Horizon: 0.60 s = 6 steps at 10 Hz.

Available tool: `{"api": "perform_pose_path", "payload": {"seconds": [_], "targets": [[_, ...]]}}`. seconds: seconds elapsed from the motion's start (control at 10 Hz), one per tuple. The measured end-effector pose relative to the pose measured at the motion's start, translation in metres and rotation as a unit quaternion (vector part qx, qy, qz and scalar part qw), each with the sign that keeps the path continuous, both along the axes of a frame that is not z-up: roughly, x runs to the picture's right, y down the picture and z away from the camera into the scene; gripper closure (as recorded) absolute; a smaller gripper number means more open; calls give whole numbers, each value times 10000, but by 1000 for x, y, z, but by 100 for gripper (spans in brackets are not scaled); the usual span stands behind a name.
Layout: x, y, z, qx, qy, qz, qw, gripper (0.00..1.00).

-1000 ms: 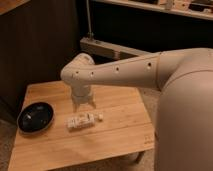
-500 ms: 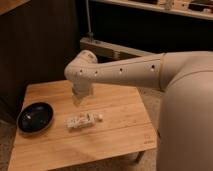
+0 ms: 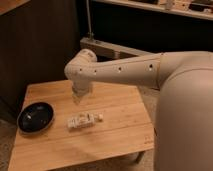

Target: Place the bottle in the ceramic bowl

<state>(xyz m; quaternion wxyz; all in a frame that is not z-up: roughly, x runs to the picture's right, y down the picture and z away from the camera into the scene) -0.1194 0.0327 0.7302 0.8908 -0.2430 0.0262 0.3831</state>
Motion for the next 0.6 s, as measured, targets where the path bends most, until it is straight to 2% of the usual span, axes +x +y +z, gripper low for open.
{"api": "perform_pose_path", "payload": {"seconds": [0.1,0.2,0.3,0.4,0.5,0.6], "targets": [[0,-1,1,10,-36,-39,10000,35],[-3,-2,6,59,-248,-181,9995,35],[-4,-1,13,175,-613,-415,9971,35],[-3,1,18,353,-1086,-646,9914,35],[6,4,27,672,-1936,-865,9749,35],[15,5,34,908,-2593,-860,9577,35]]}}
